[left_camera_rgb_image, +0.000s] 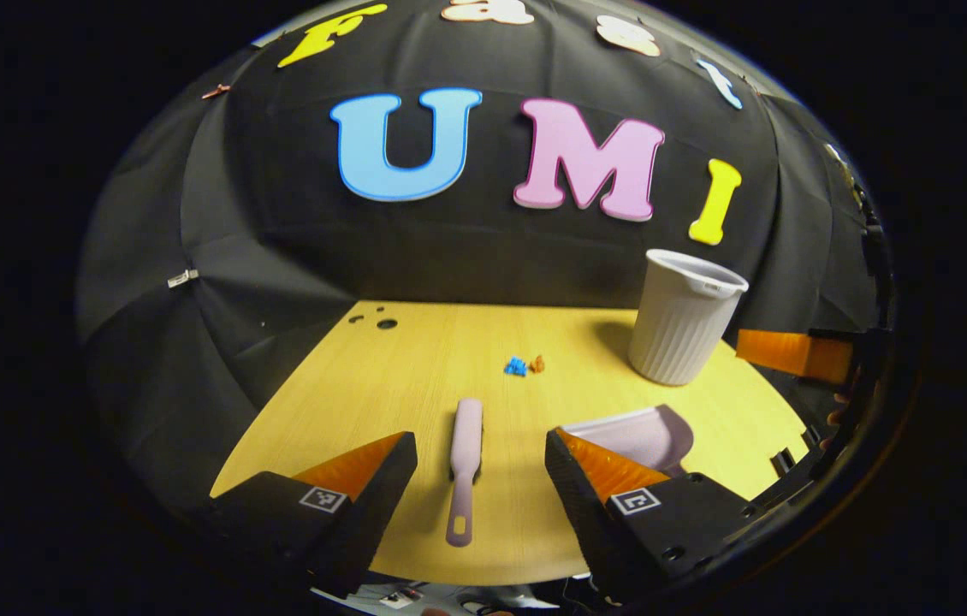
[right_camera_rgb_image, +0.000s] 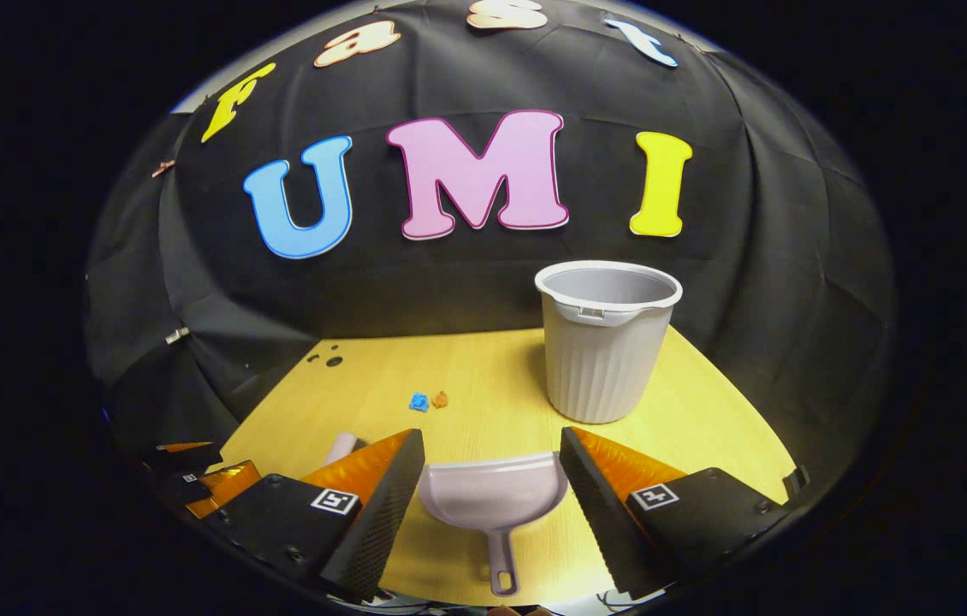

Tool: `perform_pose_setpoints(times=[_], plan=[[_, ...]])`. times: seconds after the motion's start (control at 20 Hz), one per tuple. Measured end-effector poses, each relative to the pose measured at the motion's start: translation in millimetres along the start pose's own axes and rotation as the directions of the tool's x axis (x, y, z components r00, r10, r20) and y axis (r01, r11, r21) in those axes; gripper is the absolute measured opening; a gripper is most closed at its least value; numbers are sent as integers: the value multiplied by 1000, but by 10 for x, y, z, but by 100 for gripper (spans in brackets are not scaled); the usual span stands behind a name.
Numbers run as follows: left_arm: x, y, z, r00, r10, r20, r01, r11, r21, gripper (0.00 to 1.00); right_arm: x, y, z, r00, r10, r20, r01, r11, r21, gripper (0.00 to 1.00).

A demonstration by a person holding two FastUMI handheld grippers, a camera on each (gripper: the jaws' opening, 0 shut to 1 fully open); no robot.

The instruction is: Pick up the small broom and dustpan from the desktop, sweep the trash into the dustpan with the broom, and then empty the trash into the garbage bin.

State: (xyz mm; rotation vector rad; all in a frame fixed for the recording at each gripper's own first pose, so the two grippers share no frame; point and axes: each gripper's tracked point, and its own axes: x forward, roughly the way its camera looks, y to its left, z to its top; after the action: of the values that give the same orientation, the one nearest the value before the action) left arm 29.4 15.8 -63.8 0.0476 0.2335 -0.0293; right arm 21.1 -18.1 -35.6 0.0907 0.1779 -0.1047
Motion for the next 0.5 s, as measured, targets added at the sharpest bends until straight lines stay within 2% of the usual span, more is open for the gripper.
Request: perform_pose_setpoints(times=[0.1,0.35,0.4,0.45,0.5], plan=[[88,-3,-92,999,-12,-41,11,999,-40,96,70,-17,-12,1000,18,-10,-19,1000,-23,99],[396,138,-402,984,39,-172,-53,996,-75,96,390,-44,-207,992,84,-97,-89,995,-46,99],[474,180,-488,978,54,-200,-69,995,-71,92,449,-45,-245,988,99,-116,-105,993,-49,99],[547,206,-545,973,60,-222,-80,994,-80,96,483,-55,-286,985,112,-135,-120,991,-52,99],[637,194,-646,965,52,-258,-78,993,-91,96,534,-58,-354,978,131,-164,-142,988,-58,99]])
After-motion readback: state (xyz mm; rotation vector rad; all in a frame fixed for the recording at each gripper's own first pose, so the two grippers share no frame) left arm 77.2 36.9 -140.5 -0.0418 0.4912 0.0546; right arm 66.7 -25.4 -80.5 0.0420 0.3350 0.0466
